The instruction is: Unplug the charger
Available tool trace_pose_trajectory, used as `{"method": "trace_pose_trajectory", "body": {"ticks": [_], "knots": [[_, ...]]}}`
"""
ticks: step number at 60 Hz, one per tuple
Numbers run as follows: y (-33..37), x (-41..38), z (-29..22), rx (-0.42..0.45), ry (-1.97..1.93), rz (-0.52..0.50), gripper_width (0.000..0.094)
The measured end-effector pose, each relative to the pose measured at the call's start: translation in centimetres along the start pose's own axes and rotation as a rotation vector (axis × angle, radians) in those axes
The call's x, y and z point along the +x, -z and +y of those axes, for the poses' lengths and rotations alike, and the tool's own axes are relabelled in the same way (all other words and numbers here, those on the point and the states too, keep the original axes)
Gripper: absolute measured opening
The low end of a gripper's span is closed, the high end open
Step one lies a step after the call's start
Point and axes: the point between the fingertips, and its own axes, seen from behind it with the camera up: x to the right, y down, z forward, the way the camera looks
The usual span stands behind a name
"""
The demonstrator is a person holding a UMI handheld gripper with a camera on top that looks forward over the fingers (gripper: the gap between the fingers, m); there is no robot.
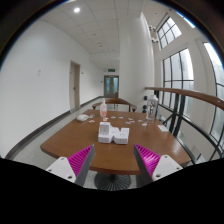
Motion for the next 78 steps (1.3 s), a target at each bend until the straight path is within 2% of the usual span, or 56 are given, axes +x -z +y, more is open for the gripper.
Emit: {"method": "trace_pose_trajectory", "body": {"ticks": [6,20,29,38,41,42,44,46,49,53,61,70,72,78], "knots": [[-0.9,-1.0,-0.1,-0.005,-0.004,-0.032,0.0812],[-9.6,-2.9,-0.4,-0.04,0.009,-0.056,0.081],[-16.5,-3.3,-0.7,-0.052,0.018,-0.026,0.0799],[-21.9,-2.9,-2.7,-0.021,0.006,0.006,0.0753],[-23.5,-2.9,-2.6,-0.034,0.02,0.007,0.0672],[-24.0,-2.8,-2.2,-0.051,0.026,0.012,0.0671],[-24.8,-3.2,-1.6,-0.077,0.028,0.001,0.0554],[-25.1,-4.0,-1.1,-0.093,0.007,-0.027,0.0368],[-25.0,-3.8,-1.5,-0.062,-0.015,-0.016,0.0333],[-25.1,-3.9,-1.4,-0.069,0.007,-0.01,0.025],[-25.1,-4.1,-1.7,-0.058,-0.025,-0.044,0.0166],[-24.6,-4.3,-1.8,-0.076,-0.006,-0.08,0.0166],[-24.2,-4.2,-3.4,-0.035,-0.049,-0.083,0.0166],[-21.5,-1.6,-10.6,0.13,0.024,-0.003,0.0164]]}}
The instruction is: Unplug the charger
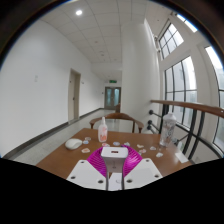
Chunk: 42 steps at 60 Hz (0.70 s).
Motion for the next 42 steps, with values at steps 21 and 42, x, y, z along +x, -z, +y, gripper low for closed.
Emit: {"method": "trace_pose_trajectory", "body": {"ticks": [21,42], "knots": [[2.6,10.3,5.2,-0.201,-0.069,0.092,0.0175],[0.2,14.8,13.6,-0.366,-0.055,0.16,0.029]]}}
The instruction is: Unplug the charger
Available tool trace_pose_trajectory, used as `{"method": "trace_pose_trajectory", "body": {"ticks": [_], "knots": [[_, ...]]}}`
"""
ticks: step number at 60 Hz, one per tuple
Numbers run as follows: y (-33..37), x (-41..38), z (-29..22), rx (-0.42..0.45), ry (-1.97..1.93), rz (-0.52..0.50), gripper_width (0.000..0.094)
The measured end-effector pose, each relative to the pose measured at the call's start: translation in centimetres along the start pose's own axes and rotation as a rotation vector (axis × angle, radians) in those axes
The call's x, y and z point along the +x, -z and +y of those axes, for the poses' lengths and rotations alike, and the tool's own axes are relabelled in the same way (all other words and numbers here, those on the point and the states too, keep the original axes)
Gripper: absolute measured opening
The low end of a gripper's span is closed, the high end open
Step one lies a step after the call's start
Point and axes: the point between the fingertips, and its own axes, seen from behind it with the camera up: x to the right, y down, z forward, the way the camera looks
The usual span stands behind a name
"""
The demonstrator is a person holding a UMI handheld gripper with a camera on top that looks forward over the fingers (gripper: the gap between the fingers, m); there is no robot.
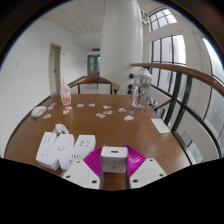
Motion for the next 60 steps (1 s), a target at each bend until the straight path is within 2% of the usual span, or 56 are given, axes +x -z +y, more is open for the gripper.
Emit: {"method": "trace_pose_trajectory", "body": {"ticks": [5,10,11,12,13,14,19,44,60], "knots": [[-0.3,-0.1,0.0,-0.013,-0.004,-0.006,0.0383],[0.3,-0.9,-0.1,-0.019,-0.031,-0.045,0.0714],[0.4,-0.7,-0.3,-0.012,-0.032,-0.04,0.074],[0.6,-0.5,-0.5,-0.003,-0.028,-0.032,0.0722],[0.8,-0.3,-0.7,0.006,-0.023,-0.026,0.0817],[1.0,-0.2,-0.9,0.014,-0.019,-0.022,0.0782],[2.6,-0.2,-1.1,0.03,-0.014,-0.03,0.0842],[16.5,-3.2,0.1,0.188,0.015,-0.107,0.0836],[20.3,0.5,1.4,0.237,0.008,-0.037,0.0835]]}}
